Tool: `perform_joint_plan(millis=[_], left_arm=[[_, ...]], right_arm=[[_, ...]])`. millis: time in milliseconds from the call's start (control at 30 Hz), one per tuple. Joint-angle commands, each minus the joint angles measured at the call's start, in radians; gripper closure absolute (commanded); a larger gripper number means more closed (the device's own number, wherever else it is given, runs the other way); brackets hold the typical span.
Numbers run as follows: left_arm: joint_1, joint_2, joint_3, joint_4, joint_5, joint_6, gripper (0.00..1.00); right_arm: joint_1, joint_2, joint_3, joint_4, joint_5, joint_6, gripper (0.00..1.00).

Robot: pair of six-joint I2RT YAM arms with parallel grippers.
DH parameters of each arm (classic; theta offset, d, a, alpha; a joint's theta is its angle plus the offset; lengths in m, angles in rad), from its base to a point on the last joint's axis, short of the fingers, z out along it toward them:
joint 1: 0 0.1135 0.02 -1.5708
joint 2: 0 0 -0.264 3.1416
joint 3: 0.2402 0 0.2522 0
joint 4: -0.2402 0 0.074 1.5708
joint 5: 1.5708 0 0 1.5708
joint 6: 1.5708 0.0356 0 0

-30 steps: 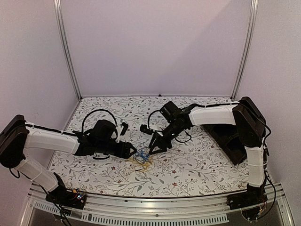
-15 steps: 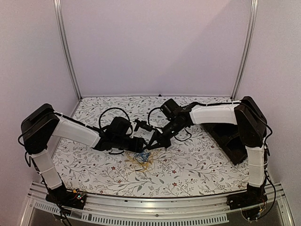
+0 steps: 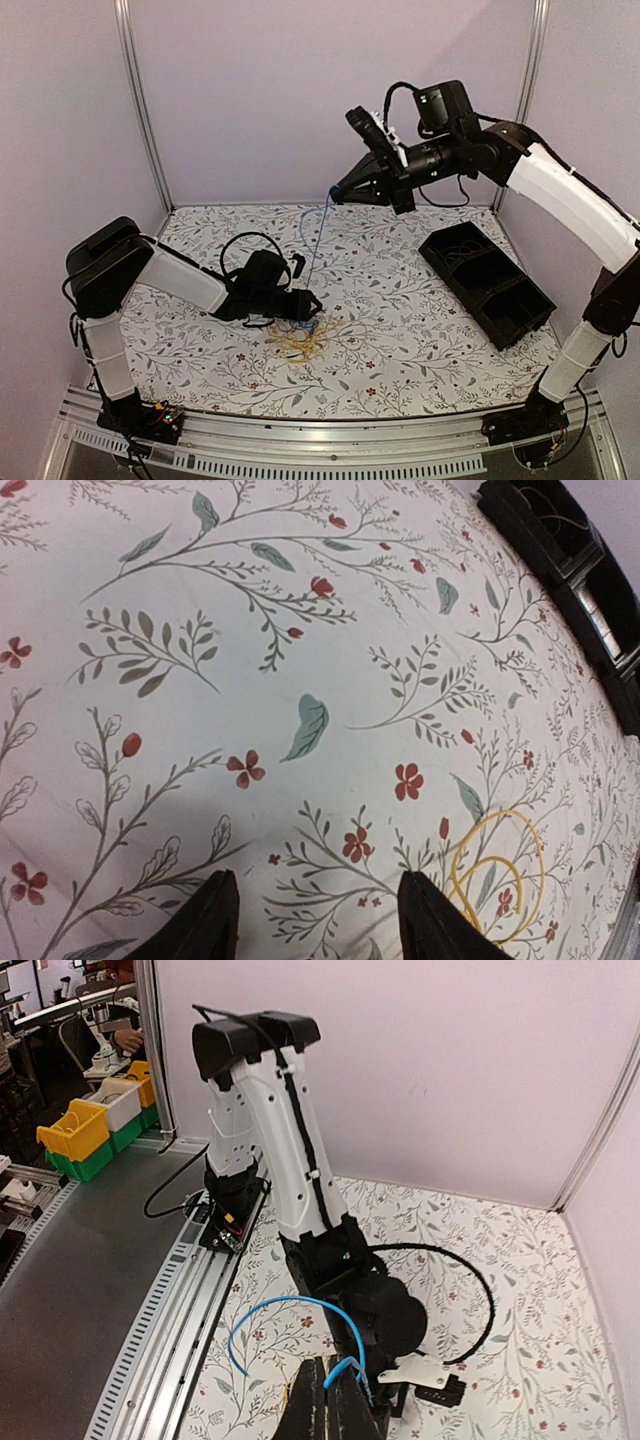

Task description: Untangle the cables

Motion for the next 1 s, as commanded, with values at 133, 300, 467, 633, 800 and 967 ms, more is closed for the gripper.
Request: perform_joint_plan(millis=[133, 300, 467, 633, 800, 967], left_arm=[[0.018, 0.041, -0.011, 0.017, -0.009, -0.042, 0.46], [0.018, 0.02, -0.029, 0.019, -0.02, -0.038, 0.46], [0.02, 0.005, -0.048, 0.017, -0.028, -0.033, 0.46], [0.027, -0.018, -0.06, 0.014, -0.035, -0.027, 0.46], [0.028, -0.045, -0.064, 0.02, -0.04, -0.018, 0.47], [0.027, -0.104, -0.079, 0.04, -0.01, -0.019, 0.46]], right_arm=[[-0.134, -0.092, 0.292, -0.154, -0.021, -0.01, 1.0], [-0.269, -0.115, 0.305, -0.118, -0.03, 0.007, 1.0], [-0.436, -0.139, 0.408, -0.113, -0.019, 0.029, 1.0], [-0.627, -0.145, 0.509, -0.081, -0.016, 0.076, 1.0], [-0.63, -0.181, 0.362, -0.023, -0.006, 0.087, 1.0], [-0.633, -0.214, 0.239, 0.026, 0.123, 0.073, 1.0]])
